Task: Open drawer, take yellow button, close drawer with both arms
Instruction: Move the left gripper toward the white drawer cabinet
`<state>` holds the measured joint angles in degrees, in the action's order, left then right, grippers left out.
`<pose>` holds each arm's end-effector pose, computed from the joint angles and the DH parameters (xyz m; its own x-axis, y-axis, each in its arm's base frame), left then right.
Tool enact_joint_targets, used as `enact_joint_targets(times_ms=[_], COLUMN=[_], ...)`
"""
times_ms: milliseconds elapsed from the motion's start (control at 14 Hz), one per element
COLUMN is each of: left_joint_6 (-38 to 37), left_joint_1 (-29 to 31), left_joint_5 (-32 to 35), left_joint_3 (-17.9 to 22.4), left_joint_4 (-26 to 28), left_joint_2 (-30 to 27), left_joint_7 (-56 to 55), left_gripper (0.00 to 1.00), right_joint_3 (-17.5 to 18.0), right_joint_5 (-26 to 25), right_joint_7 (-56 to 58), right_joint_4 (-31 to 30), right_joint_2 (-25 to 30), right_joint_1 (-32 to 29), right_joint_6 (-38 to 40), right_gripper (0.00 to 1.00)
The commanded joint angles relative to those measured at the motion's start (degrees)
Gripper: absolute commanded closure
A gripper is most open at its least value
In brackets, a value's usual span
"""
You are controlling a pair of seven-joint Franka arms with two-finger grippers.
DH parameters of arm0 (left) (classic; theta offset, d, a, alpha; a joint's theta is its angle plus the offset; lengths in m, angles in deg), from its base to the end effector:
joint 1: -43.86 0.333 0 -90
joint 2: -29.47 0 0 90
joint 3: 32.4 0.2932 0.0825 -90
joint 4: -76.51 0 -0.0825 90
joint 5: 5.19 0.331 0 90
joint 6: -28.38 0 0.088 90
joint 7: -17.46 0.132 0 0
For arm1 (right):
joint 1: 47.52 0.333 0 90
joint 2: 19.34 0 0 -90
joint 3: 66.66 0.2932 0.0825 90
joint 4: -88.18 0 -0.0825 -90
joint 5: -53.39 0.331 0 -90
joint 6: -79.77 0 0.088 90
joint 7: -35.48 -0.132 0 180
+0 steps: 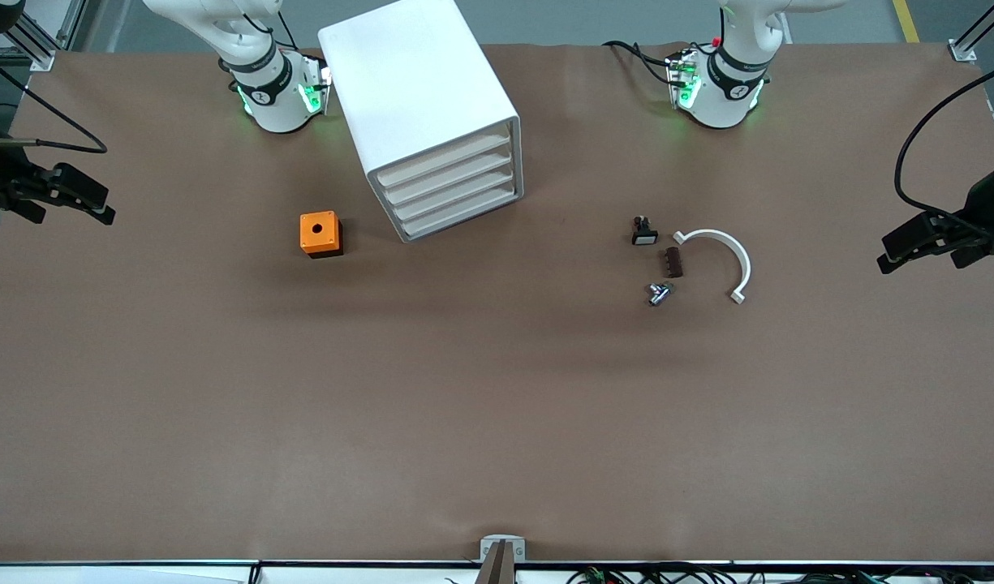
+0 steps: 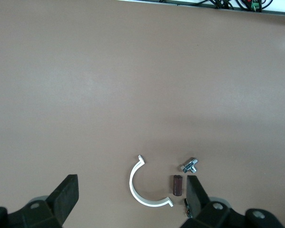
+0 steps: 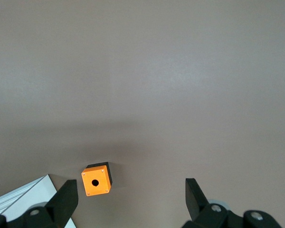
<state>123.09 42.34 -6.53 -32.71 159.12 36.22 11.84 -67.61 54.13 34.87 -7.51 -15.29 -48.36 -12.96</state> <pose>0.5460 -0.0202 0.5775 0.9936 0.0682 0.0904 0.0655 -0.9973 0.0330 0.4851 -0.0138 0.5740 0.9989 -0.0425 0.0189 -0.0422 -0.9990 -0.0143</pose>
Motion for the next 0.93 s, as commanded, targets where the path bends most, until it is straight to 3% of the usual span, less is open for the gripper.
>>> enact_joint_targets(times_ms=[0,427,854], left_joint_6=[0.04,-0.31,-1.54], left_joint_1=[0.47,0.55,0.29], left_joint_5=[-0.42,-1.47,-18.23], left_joint_3=[-0.30,-0.48,-0.39], left_joint_4=[-0.78,-0.95,-0.96], left_joint_2=[0.20,-0.16,-0.77], left_joint_7=[-0.27,0.00,-1.40], left_gripper=[0.00,0.00,0.00], right_joint_3=[0.07,0.07,0.07], right_joint_5=[0.31,0.31,0.31], right_joint_7=[0.08,0.00,0.00], right_joint_4=[-1.07,-1.07,-1.07], right_joint_2=[1.22,1.22,1.22], right_joint_1=[0.14,0.14,0.48], right_joint_6=[-0.08,0.01,0.18], right_gripper=[0.00,0.00,0.00])
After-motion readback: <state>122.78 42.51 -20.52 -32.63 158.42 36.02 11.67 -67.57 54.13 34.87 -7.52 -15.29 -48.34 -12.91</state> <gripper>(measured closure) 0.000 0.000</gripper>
